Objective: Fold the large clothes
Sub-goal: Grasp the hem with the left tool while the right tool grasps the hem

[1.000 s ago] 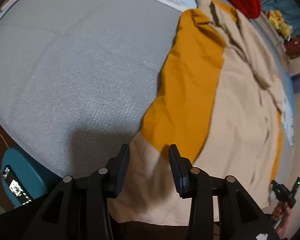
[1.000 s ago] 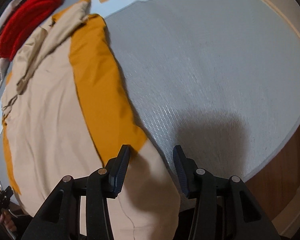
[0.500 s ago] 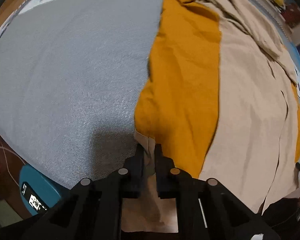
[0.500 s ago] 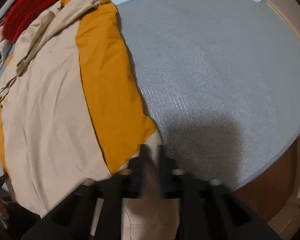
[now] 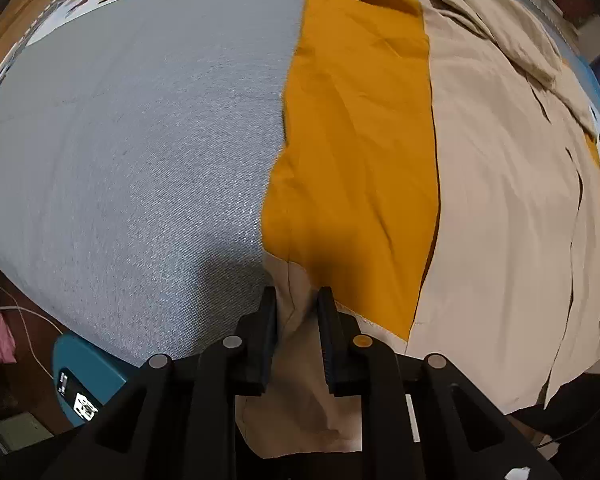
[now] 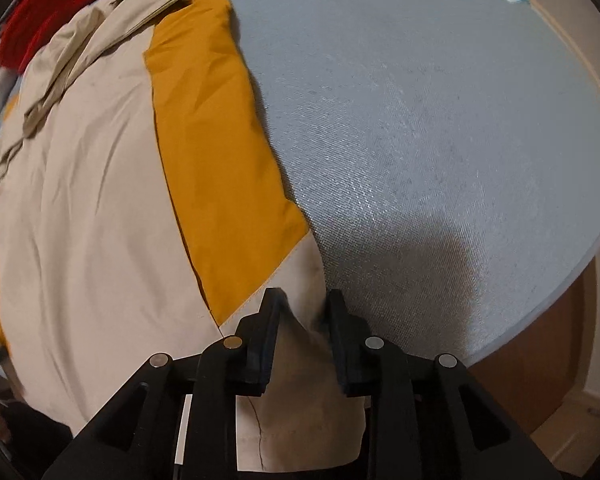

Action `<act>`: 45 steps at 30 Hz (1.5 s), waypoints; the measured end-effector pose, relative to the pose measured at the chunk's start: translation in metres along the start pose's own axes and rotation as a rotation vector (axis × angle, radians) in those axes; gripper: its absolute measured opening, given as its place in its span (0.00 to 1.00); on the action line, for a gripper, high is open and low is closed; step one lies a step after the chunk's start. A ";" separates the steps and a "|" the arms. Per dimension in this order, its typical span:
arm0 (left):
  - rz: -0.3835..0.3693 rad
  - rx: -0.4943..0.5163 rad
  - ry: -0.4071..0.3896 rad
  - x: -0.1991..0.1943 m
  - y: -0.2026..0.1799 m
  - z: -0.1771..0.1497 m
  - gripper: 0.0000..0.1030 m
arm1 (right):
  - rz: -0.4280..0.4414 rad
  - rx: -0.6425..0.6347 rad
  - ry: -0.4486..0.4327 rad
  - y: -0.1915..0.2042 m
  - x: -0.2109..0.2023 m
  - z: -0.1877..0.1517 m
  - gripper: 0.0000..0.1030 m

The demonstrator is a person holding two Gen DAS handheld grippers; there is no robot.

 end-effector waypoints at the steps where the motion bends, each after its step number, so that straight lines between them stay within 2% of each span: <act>1: 0.002 0.007 -0.002 0.000 -0.002 0.000 0.12 | -0.001 -0.002 -0.001 0.001 -0.001 0.000 0.26; 4: -0.009 0.020 -0.014 -0.004 -0.009 0.000 0.07 | -0.005 -0.015 -0.008 0.002 -0.002 -0.002 0.22; 5: -0.007 0.023 -0.017 -0.005 -0.009 -0.001 0.07 | -0.006 -0.021 -0.011 0.004 -0.003 -0.003 0.14; 6: -0.007 0.022 -0.014 -0.005 -0.008 -0.002 0.07 | -0.007 -0.024 -0.015 0.008 -0.003 -0.002 0.13; 10: 0.001 0.020 0.015 0.001 -0.005 -0.001 0.12 | -0.016 -0.021 0.002 0.011 0.000 -0.009 0.14; 14: 0.030 0.062 0.009 0.003 -0.012 -0.003 0.12 | -0.036 -0.049 0.008 0.012 0.000 -0.010 0.17; 15: 0.029 0.067 0.008 0.003 -0.014 -0.003 0.09 | -0.037 -0.047 0.004 0.013 0.000 -0.010 0.16; 19: 0.015 0.090 -0.029 -0.010 -0.021 -0.002 0.02 | -0.006 -0.015 -0.035 0.012 -0.011 -0.009 0.06; 22: -0.012 0.090 -0.068 -0.021 -0.025 0.000 0.02 | 0.045 0.008 -0.089 0.014 -0.030 -0.004 0.03; 26: -0.085 0.102 -0.140 -0.054 -0.028 0.002 0.01 | 0.133 0.011 -0.179 0.017 -0.069 -0.001 0.03; 32: -0.184 0.132 -0.219 -0.106 -0.032 0.006 0.01 | 0.228 -0.012 -0.268 0.023 -0.120 0.003 0.02; 39: -0.259 0.153 -0.274 -0.151 -0.024 0.006 0.01 | 0.306 -0.025 -0.349 0.020 -0.165 -0.006 0.02; 45: -0.336 0.210 -0.293 -0.196 -0.021 -0.009 0.01 | 0.372 -0.040 -0.414 0.011 -0.210 -0.022 0.02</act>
Point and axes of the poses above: each gripper's, at about its wrist camera, not at the fingertips, and x roughly the way its jaws point, y to its left, z to its top, the point moved 3 cm from there along x, roughly the way its jaws point, and after that the axes turned 2 degrees about x, right-handed, at the moved point
